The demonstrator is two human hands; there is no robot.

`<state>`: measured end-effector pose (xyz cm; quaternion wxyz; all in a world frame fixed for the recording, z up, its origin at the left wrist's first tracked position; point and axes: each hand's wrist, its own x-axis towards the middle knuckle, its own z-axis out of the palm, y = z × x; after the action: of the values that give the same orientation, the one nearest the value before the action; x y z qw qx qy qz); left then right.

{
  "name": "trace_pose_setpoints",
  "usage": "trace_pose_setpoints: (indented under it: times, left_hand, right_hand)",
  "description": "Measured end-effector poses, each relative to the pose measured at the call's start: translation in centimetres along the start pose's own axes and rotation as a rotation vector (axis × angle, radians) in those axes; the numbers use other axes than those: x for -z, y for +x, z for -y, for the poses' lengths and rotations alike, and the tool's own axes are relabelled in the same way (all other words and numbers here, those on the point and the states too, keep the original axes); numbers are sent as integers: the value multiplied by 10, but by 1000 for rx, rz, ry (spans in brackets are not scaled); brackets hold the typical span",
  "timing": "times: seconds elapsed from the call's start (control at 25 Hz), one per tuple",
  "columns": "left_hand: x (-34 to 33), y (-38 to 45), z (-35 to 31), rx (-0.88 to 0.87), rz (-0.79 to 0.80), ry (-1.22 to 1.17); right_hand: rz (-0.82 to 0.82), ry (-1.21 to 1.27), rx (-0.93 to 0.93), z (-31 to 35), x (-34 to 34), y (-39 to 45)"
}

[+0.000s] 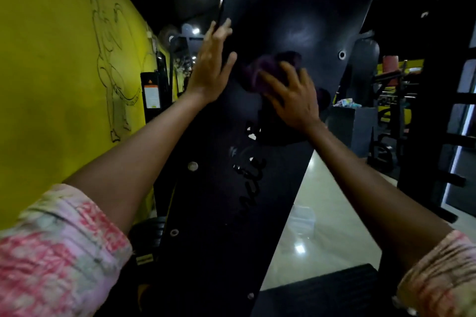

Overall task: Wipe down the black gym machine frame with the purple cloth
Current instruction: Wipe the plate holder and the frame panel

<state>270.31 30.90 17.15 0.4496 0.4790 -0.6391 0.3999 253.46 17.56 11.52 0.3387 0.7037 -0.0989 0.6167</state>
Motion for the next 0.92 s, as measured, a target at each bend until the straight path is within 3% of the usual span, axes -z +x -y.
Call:
trace_pose_setpoints:
  times: [0.08, 0.12, 0.28, 0.32, 0.36, 0.48, 0.56, 0.64, 0.8, 0.88, 0.92]
  left_hand:
    - [-6, -11, 1, -66, -56, 176]
    - [-7, -10, 1, -82, -78, 243]
    - [-4, -9, 0, -171, -67, 444]
    - [-6, -11, -1, -200, -46, 469]
    - [-7, -13, -1, -215, -31, 478]
    - [-7, -14, -1, -197, -48, 474]
    - [-7, -13, -2, -182, -51, 477]
    - [-7, -13, -4, -171, -44, 483]
    - [-10, -36, -8, -123, -39, 478]
    - [-11, -48, -7, -127, -42, 488]
    - [-11, -50, -6, -126, -43, 492]
  right_hand:
    - [-72, 82, -355, 29, -9, -15]
    - [-77, 97, -352, 41, -12, -23]
    - [60, 9, 418, 15, -3, -57]
    - [72, -38, 481, -5, -1, -61]
    - [55, -87, 433, -24, -1, -64]
    - [-29, -98, -149, -52, 3, -58]
    - [-65, -66, -350, -37, 2, -60]
    - [-50, -20, -245, -11, 1, -77]
    - [87, 7, 348, -16, 4, -116]
    - [60, -31, 351, -42, 5, -106]
    - [19, -58, 252, -50, 5, -100]
